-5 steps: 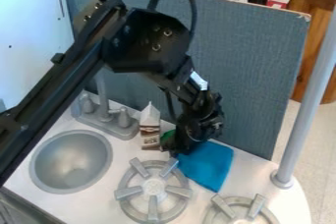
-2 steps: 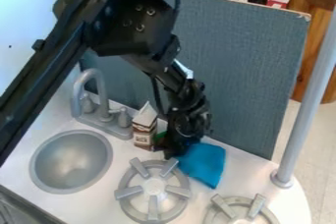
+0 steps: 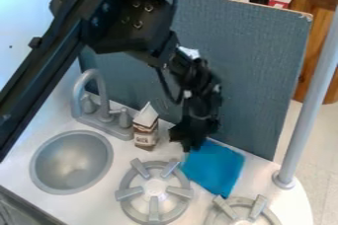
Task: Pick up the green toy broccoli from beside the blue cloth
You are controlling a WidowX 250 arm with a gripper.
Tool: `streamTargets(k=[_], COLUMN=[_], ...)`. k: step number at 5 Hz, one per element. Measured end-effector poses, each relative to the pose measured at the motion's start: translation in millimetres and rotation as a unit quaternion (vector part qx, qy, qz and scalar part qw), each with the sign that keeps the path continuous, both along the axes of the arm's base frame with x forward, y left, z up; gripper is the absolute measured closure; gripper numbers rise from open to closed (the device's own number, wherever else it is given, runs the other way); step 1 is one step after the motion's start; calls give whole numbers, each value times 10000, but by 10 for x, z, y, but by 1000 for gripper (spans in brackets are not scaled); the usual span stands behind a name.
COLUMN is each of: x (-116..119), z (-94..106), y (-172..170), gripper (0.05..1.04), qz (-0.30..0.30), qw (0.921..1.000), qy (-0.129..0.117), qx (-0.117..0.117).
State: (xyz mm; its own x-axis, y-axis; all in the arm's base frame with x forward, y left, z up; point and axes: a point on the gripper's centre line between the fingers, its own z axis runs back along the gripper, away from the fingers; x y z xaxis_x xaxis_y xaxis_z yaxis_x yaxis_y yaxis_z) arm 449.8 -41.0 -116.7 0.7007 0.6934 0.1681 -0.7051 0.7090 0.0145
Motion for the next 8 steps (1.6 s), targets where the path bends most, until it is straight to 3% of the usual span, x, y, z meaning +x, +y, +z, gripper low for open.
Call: streamTargets(k=[2,4,5,6,7,8], x=[99,-197,-375,-540,-567,-564], z=[125,-15,184,289,382,431], y=[-339,-338,-325,-298,-141,136], gripper=[780,780,780,780,780,780], qz=[-239,-290,-203,205,1132,2119], qw=[9994,9987,9987,9984,9912,9735], qy=[-59,214,84,17,157,354], qx=[-224,-355,-453,-523,-667,-789])
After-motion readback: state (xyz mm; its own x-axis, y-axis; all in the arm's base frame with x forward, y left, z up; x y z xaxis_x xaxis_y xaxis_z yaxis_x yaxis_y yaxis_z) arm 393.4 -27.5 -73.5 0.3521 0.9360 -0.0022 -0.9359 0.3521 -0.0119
